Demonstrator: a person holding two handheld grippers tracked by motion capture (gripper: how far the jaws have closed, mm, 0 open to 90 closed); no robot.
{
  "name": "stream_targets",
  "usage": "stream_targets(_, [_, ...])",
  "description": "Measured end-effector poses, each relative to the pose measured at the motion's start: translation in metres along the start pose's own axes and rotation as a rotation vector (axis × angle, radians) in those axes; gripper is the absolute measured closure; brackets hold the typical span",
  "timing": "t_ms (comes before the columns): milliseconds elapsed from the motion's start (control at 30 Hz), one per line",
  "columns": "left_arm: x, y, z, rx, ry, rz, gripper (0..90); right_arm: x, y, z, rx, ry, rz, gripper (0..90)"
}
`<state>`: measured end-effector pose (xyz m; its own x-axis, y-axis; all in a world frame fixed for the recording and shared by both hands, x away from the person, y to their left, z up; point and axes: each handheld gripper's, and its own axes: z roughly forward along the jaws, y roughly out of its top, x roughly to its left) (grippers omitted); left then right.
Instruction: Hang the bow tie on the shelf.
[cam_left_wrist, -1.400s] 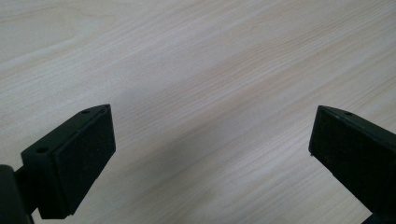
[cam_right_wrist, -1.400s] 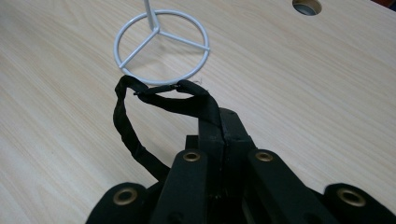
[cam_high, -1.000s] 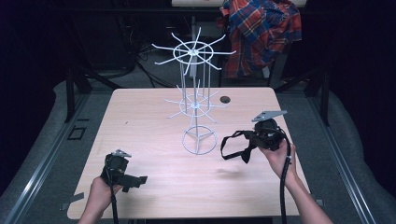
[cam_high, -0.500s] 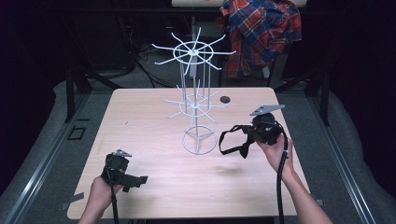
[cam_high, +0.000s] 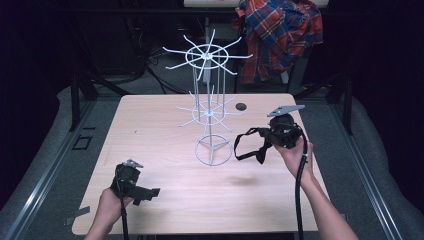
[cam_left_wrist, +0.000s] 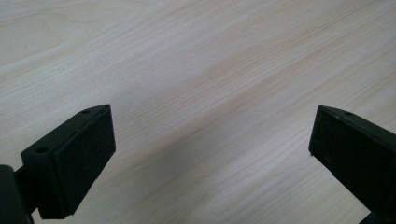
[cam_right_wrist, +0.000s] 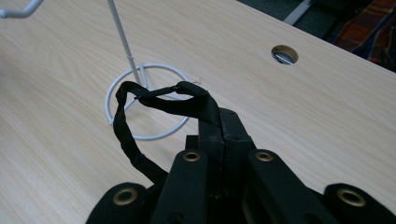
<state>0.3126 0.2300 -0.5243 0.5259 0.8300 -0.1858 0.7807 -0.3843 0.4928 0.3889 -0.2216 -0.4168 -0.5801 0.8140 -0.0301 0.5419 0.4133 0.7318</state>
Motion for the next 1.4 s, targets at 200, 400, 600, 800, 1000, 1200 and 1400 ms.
stream_targets(200, [0.001, 0.0, 0.0, -0.003, -0.002, -0.003, 0.5, -0.002, 0.008, -0.002, -0.012, -0.006, 0.0, 89.2])
stream_targets(400, [0.0, 0.0, 0.0, -0.003, -0.002, -0.003, 0.5, -0.002, 0.017, -0.004, -0.024, -0.008, -0.006, 89.2])
stream_targets(600, [0.001, -0.001, 0.0, -0.006, -0.001, -0.003, 0.4, -0.003, 0.024, -0.006, -0.045, 0.002, -0.002, 89.3])
stream_targets(800, [0.001, -0.002, -0.001, -0.005, -0.001, -0.005, 0.4, -0.002, 0.032, -0.007, -0.057, -0.004, -0.007, 89.2])
stream_targets(1000, [0.002, -0.003, -0.002, -0.007, 0.0, -0.007, 0.5, -0.001, 0.04, -0.008, -0.066, -0.002, -0.012, 89.3])
stream_targets(1200, [0.002, -0.003, -0.002, -0.006, 0.0, -0.007, 0.5, 0.0, 0.046, -0.005, -0.075, 0.002, -0.011, 89.3])
stream_targets(1400, [0.002, -0.003, -0.002, -0.006, 0.001, -0.007, 0.5, -0.001, 0.049, -0.004, -0.082, 0.004, -0.001, 89.2])
